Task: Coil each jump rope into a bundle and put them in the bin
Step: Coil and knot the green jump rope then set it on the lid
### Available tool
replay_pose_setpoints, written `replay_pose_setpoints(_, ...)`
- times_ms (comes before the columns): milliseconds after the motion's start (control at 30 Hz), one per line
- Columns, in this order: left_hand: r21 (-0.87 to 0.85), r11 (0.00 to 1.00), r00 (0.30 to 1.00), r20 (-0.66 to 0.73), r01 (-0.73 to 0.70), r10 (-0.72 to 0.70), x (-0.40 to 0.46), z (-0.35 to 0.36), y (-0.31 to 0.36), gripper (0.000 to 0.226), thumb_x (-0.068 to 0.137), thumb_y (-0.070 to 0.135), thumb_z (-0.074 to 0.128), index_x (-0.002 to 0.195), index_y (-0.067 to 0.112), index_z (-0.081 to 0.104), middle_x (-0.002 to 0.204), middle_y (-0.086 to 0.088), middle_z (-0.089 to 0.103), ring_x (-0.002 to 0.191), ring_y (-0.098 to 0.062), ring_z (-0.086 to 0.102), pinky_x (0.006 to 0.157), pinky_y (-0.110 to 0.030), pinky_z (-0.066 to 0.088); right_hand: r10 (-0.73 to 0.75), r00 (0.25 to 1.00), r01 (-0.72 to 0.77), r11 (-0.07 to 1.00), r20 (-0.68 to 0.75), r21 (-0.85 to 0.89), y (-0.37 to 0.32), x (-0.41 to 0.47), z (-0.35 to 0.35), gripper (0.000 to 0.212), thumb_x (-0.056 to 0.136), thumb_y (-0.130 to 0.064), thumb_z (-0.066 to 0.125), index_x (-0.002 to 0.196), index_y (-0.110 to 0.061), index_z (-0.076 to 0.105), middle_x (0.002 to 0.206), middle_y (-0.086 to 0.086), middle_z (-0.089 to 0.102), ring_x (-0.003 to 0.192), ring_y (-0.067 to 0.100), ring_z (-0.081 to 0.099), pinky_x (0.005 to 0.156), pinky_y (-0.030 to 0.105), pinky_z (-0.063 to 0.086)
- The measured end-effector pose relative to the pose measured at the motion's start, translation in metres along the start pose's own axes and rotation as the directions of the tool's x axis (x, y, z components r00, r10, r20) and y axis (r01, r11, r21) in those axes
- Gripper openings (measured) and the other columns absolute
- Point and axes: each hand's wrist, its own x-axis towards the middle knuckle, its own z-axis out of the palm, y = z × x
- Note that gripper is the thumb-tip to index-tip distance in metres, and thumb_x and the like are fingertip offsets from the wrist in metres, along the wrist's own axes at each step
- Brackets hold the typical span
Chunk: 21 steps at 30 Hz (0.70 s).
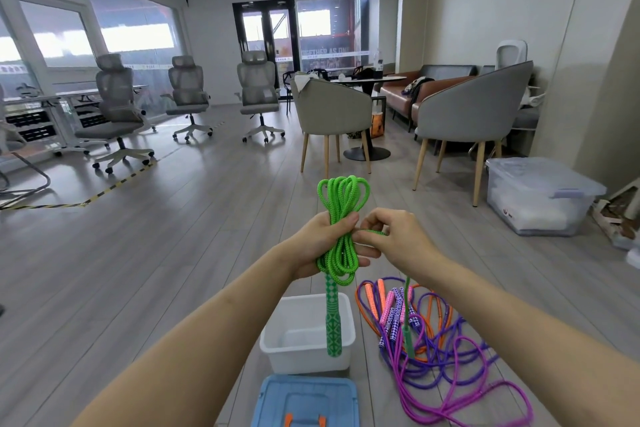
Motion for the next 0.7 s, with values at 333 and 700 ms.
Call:
replay_pose_setpoints(333,-0.047,0.997,0.998,-0.038,-0.058,0.056,-0.002,-0.003,0.001,0.025,0.106,0.029,0.052,0.109,0.004,0.053,0.089,-0.016,0.068,0.080,-0.030,0.072,0.080,-0.046,0.060,-0.024,1.000,0.024,0.999,0.009,0.035,-0.014,0.002,-0.007,0.016,0.085,-0.038,0.081,0.080,-0.026,0.072,0.066,-0.007,0.064,0.057,0.000,0.051,0.058,0.027,0.038)
replay_pose_setpoints(700,0.122,0.988,0.990,0.094,0.093,-0.104,-0.010,-0.011,0.007,0.025,0.104,0.031,0.057,0.113,0.009,0.048,0.115,-0.019,0.066,0.058,-0.013,0.048,0.063,-0.031,0.054,0.047,0.919,-0.078,0.995,0.391,0.065,0.010,-0.007,-0.033,0.022,0.095,-0.039,0.070,0.098,-0.017,0.070,0.071,-0.001,0.055,0.062,0.011,0.045,0.058,0.027,0.038)
